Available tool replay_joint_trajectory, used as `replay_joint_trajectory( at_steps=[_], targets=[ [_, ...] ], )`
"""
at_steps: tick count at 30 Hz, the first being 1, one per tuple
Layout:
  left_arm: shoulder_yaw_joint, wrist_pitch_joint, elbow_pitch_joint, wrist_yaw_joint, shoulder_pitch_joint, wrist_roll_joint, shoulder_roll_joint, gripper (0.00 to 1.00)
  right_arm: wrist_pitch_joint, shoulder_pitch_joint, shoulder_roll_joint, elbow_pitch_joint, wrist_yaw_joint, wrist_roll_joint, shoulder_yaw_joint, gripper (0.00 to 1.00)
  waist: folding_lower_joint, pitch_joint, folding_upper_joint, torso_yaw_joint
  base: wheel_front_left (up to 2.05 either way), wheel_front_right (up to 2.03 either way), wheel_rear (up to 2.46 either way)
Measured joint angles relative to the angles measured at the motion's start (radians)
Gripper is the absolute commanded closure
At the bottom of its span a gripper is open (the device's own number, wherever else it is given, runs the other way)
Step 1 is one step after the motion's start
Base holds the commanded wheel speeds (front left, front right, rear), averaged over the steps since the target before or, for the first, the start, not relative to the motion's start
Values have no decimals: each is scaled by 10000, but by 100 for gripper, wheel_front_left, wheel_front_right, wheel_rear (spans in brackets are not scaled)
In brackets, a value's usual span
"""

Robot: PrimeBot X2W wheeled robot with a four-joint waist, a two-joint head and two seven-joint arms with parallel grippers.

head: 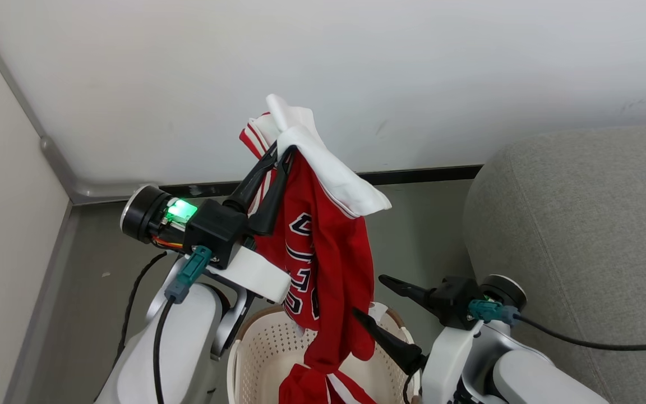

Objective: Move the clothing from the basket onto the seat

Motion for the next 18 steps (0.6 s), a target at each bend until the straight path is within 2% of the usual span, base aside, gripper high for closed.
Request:
replay_joint_trajectory(
  at_steps=[7,18],
  targets=[
    [-163,0,6,-19,-2,50,-52,100,12,-620,96,73,0,318,345,0,0,9,0,78,0,0,0],
    [-652,267,6,-42,-23,59,-309,100,88,-1206,357,1024,0,600,1120,0,-1,26,0,344,0,0,0]
  ],
)
